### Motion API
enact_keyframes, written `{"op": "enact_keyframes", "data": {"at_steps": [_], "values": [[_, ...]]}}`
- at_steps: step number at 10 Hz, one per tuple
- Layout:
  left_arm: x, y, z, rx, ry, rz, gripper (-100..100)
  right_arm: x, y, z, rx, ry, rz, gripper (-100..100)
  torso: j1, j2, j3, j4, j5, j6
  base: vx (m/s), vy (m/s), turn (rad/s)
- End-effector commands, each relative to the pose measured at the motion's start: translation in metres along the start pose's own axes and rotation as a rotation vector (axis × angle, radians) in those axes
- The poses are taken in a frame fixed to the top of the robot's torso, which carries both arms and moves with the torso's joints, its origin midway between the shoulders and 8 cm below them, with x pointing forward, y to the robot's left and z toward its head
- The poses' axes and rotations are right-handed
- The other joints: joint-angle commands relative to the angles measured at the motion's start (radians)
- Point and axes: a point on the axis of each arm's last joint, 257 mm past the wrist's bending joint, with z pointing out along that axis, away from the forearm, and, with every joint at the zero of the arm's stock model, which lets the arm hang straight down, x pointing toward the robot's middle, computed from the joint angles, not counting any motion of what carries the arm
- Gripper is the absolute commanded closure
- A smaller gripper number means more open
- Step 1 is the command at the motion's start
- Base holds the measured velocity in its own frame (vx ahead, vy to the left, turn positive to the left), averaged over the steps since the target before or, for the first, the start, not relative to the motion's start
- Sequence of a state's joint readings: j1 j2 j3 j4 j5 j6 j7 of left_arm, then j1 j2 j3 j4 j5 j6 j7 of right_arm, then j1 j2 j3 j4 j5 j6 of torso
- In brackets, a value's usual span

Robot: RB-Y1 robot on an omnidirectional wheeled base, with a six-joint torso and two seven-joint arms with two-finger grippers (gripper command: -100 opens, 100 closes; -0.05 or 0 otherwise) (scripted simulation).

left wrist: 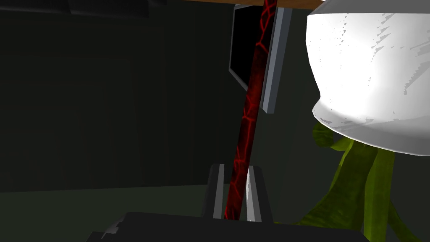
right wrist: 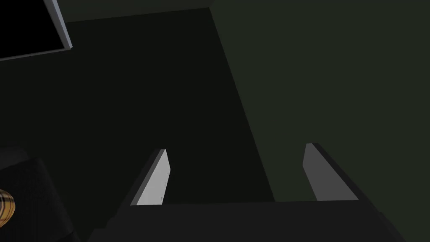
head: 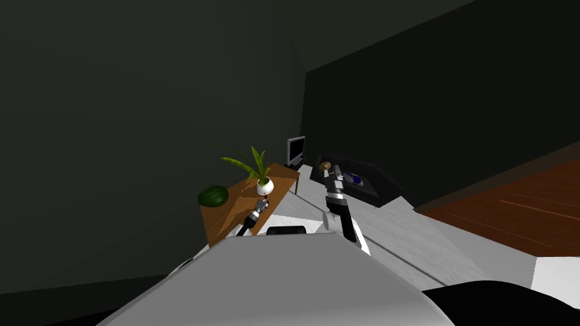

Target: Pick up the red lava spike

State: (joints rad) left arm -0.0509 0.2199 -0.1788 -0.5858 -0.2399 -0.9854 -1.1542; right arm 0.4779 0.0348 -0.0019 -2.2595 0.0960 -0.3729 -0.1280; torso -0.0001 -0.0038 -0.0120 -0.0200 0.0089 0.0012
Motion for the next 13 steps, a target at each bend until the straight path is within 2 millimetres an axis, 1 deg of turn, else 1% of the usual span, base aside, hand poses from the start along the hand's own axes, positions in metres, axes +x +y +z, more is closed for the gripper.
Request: {"op": "enact_keyframes", "data": {"at_steps": [1,2,3,4,5,6,7,9,10,11,12,13], "values": [[0.000,0.027,-0.013,-0.040,0.006,0.006,100,0.000,0.000,0.000,0.000,0.000,0.000,0,0.000,0.000,0.000,0.000,0.000,0.000,-0.066,-0.035,-0.272],[-0.002,0.032,-0.013,-0.061,-0.004,-0.009,100,0.000,0.000,0.000,0.000,0.000,0.000,0,0.001,-0.001,-0.001,-0.001,0.000,0.001,-0.057,-0.033,-0.175],[-0.002,0.032,-0.013,-0.061,-0.004,-0.009,100,0.000,0.000,0.000,0.000,0.000,0.000,0,0.002,-0.002,-0.001,-0.001,0.001,0.000,-0.022,-0.017,0.016],[-0.003,0.055,-0.024,-0.099,-0.002,0.001,100,0.000,0.000,0.000,0.000,0.000,0.000,0,0.003,-0.004,-0.002,-0.001,0.001,-0.001,-0.047,-0.034,-0.271],[-0.004,0.058,-0.024,-0.111,-0.007,-0.007,100,0.000,0.000,0.000,0.000,0.000,0.000,0,0.002,-0.003,-0.003,-0.002,0.001,0.001,-0.054,-0.027,-0.179],[-0.005,0.080,-0.036,-0.143,-0.003,0.010,100,0.000,0.000,0.000,0.000,0.000,0.000,0,0.003,-0.003,-0.002,-0.002,0.001,0.000,-0.055,-0.051,-0.336],[-0.007,0.085,-0.037,-0.162,-0.012,-0.002,100,0.000,0.000,0.000,0.000,0.000,0.000,0,0.002,-0.004,-0.003,-0.002,0.002,0.001,-0.044,-0.036,-0.153],[-0.007,0.085,-0.037,-0.162,-0.012,-0.002,100,0.000,0.000,0.000,0.000,0.000,0.000,0,0.004,-0.005,-0.003,-0.002,0.002,-0.001,-0.013,-0.008,0.033],[-0.010,0.109,-0.049,-0.205,-0.013,0.012,100,0.000,0.000,0.000,0.000,0.000,0.000,0,0.005,-0.006,-0.004,-0.002,0.002,-0.001,-0.033,-0.043,-0.235],[-0.011,0.111,-0.050,-0.214,-0.018,0.006,100,0.000,0.000,0.000,0.000,0.000,0.000,0,0.003,-0.005,-0.004,-0.002,0.002,0.000,-0.044,-0.036,-0.223],[-0.014,0.133,-0.063,-0.251,-0.017,0.027,100,0.000,0.000,0.000,0.000,0.000,0.000,0,0.003,-0.005,-0.003,-0.002,0.002,0.000,-0.062,-0.035,-0.325],[-0.016,0.138,-0.064,-0.268,-0.025,0.017,100,0.000,0.000,0.000,0.000,0.000,0.000,0,0.004,-0.003,-0.003,-0.002,0.002,0.000,-0.050,-0.032,-0.164]]}}
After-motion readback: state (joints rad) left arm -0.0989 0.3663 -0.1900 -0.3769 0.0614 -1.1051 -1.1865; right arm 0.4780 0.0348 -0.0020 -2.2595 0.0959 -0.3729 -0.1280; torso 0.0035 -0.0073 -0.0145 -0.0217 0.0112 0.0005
